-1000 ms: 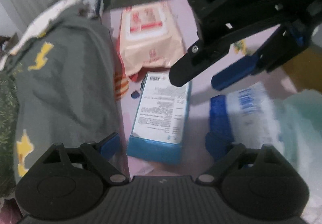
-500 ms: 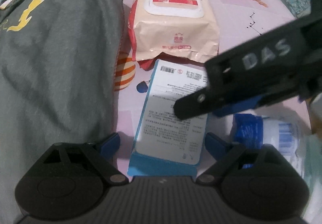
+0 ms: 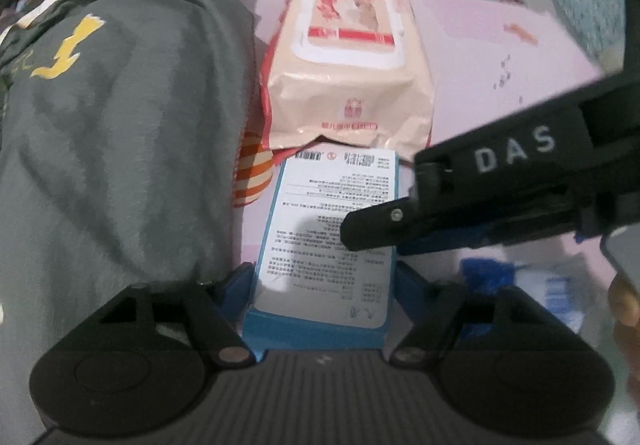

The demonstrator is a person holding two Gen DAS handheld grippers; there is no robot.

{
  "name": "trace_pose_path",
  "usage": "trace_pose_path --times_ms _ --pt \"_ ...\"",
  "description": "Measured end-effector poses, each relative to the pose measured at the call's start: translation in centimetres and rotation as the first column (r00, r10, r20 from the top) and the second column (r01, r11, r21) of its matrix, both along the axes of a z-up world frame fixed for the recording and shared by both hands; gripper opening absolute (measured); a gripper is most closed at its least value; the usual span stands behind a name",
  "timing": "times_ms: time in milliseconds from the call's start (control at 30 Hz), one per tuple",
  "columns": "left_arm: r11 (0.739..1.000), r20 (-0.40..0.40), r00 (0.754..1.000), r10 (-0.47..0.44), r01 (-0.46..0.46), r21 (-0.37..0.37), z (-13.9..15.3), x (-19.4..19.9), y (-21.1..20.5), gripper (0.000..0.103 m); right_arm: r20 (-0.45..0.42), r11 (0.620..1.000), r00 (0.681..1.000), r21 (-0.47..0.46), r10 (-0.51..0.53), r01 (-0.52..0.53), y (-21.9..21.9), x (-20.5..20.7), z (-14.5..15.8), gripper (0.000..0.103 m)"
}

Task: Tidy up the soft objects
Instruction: 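Lift the medicine box with the left gripper toward the cardboard box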

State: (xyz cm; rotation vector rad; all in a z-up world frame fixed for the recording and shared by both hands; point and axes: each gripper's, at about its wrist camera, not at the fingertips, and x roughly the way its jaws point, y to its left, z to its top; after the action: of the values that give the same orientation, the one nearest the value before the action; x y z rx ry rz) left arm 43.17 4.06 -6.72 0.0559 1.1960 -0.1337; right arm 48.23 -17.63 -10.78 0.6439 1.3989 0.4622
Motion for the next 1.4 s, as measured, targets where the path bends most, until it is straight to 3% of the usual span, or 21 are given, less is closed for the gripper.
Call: trace_pose_path --times_ms 233,333,500,567,667,833,1100,1233,1400 --pt "0.998 0.065 0.998 0.020 -0.017 -0.054 4.3 -2.9 0.3 0.074 0.067 0.997 0.997 0.070 -0.035 0.031 -1.9 -1.1 3.3 0.030" --pt "0.994 0.082 0.997 -0.012 0.021 -0.108 6.4 -3.9 -1.6 0.074 0.097 0.992 0.995 0.124 -0.033 0.020 -2.9 -1.9 5.5 0.019" --pt "0.995 0.103 0.993 -0.055 0.063 -0.072 8.4 -6.2 -4.7 0.074 0.146 0.993 0.989 0.116 -0.030 0.013 -4.3 -3.7 8.2 0.019" --pt "0.996 0.084 0.996 -0.037 0.043 -0.077 8.1 -6.4 -4.8 0.074 0.157 0.993 0.987 0.113 -0.036 0.018 -5.3 -4.4 9.0 0.019" --pt "0.988 0.059 0.998 -0.003 0.012 -0.154 7.8 -6.9 -4.6 0.073 0.163 0.992 0.985 0.119 -0.050 0.030 -6.8 -5.8 9.4 0.019" --pt "0.972 0.073 0.997 -0.027 0.043 -0.230 8.2 -9.9 -5.4 0.074 0.191 0.995 0.981 0.102 -0.023 0.003 -9.2 -8.7 10.6 0.019" --pt "0.973 0.091 0.994 -0.059 0.078 -0.217 5.5 -14.2 -7.9 0.074 0.234 0.999 0.972 0.015 0.026 -0.030 -12.2 -13.7 11.3 0.021" --pt "0.966 0.082 0.996 -0.035 0.055 -0.252 4.3 -14.9 -7.9 0.073 0.232 1.000 0.973 -0.006 0.020 -0.020 -13.6 -15.3 11.3 0.021" --pt "0.965 0.071 0.997 -0.014 0.032 -0.259 3.9 -14.6 -7.6 0.079 0.189 0.999 0.981 -0.040 0.035 -0.027 -13.9 -15.5 10.0 0.022"
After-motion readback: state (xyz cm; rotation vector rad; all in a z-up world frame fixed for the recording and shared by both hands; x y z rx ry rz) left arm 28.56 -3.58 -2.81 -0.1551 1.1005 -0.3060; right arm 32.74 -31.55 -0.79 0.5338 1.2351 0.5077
